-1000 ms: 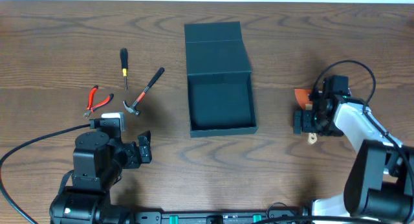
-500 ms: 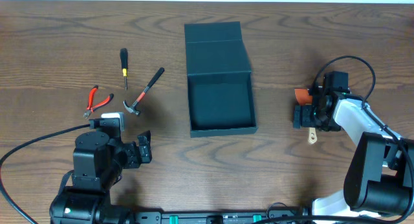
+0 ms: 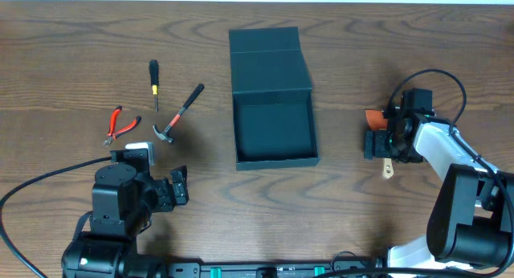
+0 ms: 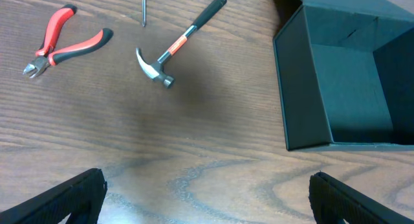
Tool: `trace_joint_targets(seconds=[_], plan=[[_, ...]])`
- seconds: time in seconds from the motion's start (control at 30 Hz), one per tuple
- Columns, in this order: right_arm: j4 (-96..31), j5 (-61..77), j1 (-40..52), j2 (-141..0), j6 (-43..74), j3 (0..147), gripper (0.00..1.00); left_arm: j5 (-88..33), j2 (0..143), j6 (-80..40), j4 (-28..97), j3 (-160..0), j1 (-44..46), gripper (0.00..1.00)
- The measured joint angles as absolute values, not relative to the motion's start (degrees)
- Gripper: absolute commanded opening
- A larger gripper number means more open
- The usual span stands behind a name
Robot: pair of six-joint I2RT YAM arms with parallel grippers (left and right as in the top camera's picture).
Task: Pack container
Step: 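Lower the right gripper and close it on the scraper handle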
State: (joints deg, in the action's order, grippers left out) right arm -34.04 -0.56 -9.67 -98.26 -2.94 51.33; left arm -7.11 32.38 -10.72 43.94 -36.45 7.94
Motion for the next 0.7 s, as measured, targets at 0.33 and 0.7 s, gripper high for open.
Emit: trace_joint_targets(seconds=[0.33, 0.7], plan=[[-33.93, -0.82, -9.69, -98.41, -2.28, 51.51, 0.63, -7.09, 32.38, -10.72, 44.01, -36.45, 7.94, 0.99], [-33.82, -1.21, -9.69, -98.52, -2.04, 51.59, 0.4, -7.09, 32.38, -10.72, 44.14, -36.45, 7.94, 0.98]])
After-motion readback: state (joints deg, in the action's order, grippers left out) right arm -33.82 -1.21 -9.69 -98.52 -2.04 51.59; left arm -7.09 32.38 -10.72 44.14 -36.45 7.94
